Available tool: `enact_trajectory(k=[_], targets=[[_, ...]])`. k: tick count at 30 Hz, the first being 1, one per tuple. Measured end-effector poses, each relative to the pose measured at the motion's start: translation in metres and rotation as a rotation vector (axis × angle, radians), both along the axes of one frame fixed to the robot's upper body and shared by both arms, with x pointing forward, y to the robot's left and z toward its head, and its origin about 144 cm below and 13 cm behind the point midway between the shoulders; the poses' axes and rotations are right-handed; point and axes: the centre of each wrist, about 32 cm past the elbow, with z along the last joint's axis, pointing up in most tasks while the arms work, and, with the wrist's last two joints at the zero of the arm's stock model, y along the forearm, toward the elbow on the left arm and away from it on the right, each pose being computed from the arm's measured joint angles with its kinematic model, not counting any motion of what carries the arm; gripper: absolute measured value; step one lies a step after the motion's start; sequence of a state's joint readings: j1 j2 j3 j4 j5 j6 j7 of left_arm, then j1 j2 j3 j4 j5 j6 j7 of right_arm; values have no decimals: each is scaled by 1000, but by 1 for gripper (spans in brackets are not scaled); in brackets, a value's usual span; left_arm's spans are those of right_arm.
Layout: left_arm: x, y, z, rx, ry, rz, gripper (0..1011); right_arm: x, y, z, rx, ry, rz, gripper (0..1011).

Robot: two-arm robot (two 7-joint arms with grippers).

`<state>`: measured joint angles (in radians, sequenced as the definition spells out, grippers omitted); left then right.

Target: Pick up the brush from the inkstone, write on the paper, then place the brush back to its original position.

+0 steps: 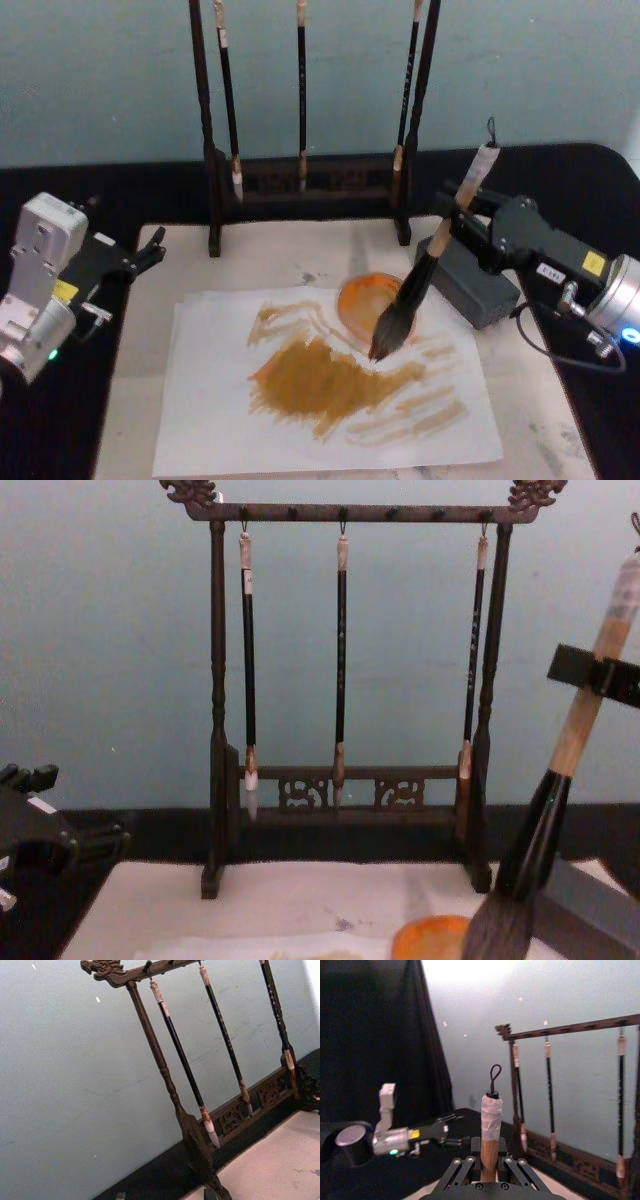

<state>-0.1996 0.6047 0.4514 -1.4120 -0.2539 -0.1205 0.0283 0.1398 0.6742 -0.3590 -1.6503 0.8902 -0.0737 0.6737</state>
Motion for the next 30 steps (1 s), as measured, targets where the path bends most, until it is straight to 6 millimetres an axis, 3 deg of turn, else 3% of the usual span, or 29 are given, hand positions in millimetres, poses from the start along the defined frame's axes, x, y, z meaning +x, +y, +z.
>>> enact_trajectory(k=[16, 30], targets=[[0, 0, 0, 0, 0, 0, 1010, -9, 5, -5, -59, -23, 113, 176], [0, 0, 0, 0, 0, 0, 1010, 1, 30, -14, -58, -29, 183, 176]])
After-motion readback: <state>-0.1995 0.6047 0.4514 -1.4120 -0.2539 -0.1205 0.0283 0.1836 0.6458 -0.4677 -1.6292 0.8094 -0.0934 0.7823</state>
